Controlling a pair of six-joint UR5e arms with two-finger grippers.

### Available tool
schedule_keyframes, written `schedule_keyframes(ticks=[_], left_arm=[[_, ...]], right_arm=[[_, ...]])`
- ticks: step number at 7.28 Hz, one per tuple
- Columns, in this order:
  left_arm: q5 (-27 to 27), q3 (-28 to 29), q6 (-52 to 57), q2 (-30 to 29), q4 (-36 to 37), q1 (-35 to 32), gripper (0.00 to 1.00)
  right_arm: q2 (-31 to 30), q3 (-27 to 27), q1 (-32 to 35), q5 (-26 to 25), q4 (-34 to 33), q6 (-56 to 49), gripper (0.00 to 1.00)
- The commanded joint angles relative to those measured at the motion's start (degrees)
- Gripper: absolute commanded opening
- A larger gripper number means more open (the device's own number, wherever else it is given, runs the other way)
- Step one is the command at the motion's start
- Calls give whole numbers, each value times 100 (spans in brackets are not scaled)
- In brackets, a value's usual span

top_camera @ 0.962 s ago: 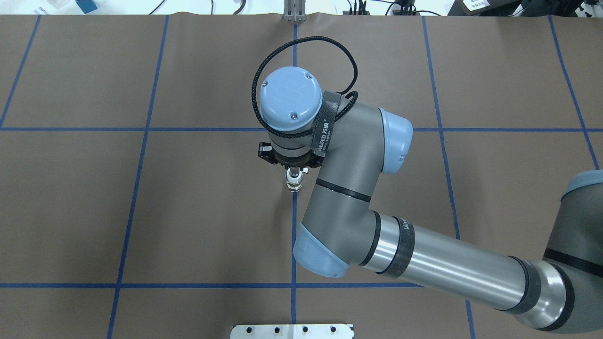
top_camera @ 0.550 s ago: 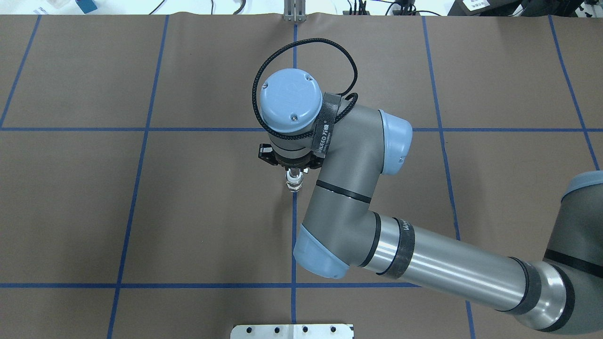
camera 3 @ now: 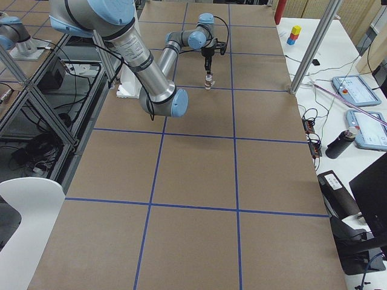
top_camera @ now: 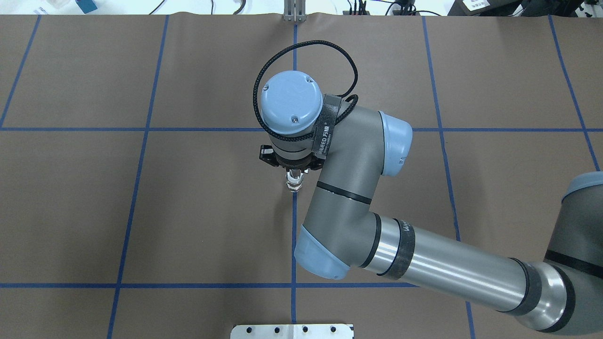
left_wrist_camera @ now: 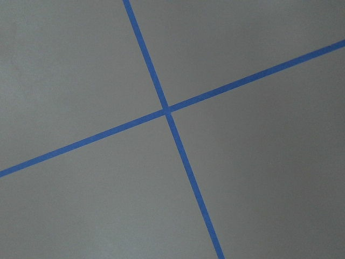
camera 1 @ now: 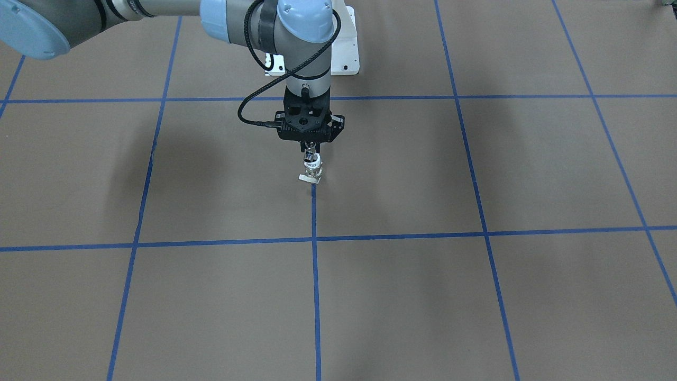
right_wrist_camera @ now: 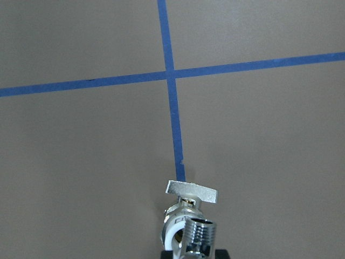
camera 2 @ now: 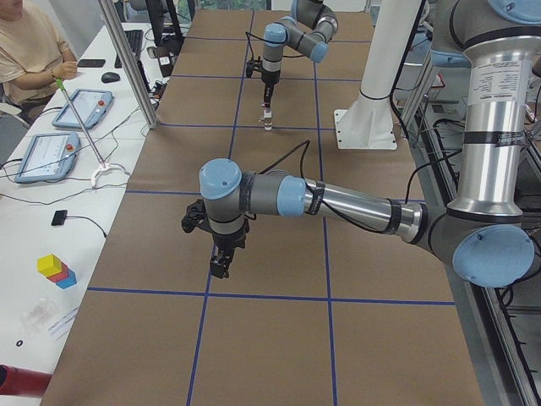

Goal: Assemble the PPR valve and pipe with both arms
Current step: 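Lower the chrome valve into the white fitting's top opening and press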

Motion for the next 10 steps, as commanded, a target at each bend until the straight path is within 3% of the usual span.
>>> schedule_keyframes(ticks=[1,10], left_arm=[[0,3,0,0,0,-8,100],[0,29,0,-9,-35,1,100]], right_arm=[[25,-4,-1,-10,0,0,0],[-36,-30,-1,-71,166,-9,0]])
